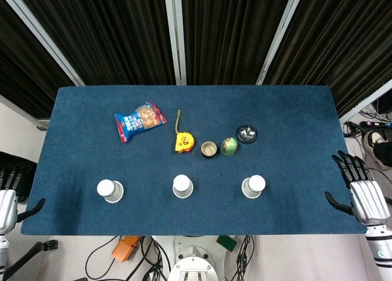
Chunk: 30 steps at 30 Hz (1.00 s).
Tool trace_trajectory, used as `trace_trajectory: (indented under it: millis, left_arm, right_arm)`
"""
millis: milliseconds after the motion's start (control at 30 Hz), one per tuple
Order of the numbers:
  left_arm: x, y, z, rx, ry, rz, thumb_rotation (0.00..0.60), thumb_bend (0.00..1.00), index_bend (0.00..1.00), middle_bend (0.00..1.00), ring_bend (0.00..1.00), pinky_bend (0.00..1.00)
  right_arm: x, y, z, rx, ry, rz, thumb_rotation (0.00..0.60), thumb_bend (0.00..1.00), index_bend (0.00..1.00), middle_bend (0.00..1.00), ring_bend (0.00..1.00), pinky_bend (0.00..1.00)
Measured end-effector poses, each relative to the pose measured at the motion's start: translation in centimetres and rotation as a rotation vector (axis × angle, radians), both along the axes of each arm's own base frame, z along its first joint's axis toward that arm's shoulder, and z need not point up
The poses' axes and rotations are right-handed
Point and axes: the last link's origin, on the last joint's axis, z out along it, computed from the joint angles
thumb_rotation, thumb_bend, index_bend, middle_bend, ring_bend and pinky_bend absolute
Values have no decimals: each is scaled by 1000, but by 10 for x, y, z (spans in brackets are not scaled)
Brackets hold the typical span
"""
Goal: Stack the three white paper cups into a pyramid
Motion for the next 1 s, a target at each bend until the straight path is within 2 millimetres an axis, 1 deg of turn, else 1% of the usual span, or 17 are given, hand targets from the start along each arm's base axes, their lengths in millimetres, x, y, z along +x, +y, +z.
trace_trajectory:
  millis: [167, 300, 467, 700, 867, 1000]
  left_arm:
    - [4, 2, -2, -30, -18, -10, 600, 216, 139, 92, 0, 12]
    - [14, 9, -7, -73, -34, -57, 600, 213, 139, 92, 0, 12]
    - [37, 27, -23, -190, -56, -144, 600, 201, 157, 92, 0, 12]
    - [70, 51, -51, -371, -90, -231, 600, 200, 172, 93, 0, 12]
    - [83, 60, -68, -467, -100, -241, 600, 200, 187, 92, 0, 12]
    - [87, 65, -80, -518, -101, -230, 600, 209, 199, 92, 0, 12]
  right_arm:
    - [1, -1, 2, -6, 2, 4, 600, 415, 0, 0, 0, 12]
    - [4, -1, 9, -25, 13, 20, 600, 415, 0, 0, 0, 13]
    - [10, -1, 17, -41, 27, 45, 600, 415, 0, 0, 0, 12]
    - [11, -1, 19, -39, 33, 41, 600, 415, 0, 0, 0, 13]
    - [10, -3, 17, -31, 32, 31, 600, 415, 0, 0, 0, 12]
    - [9, -4, 15, -24, 30, 25, 600, 414, 0, 0, 0, 13]
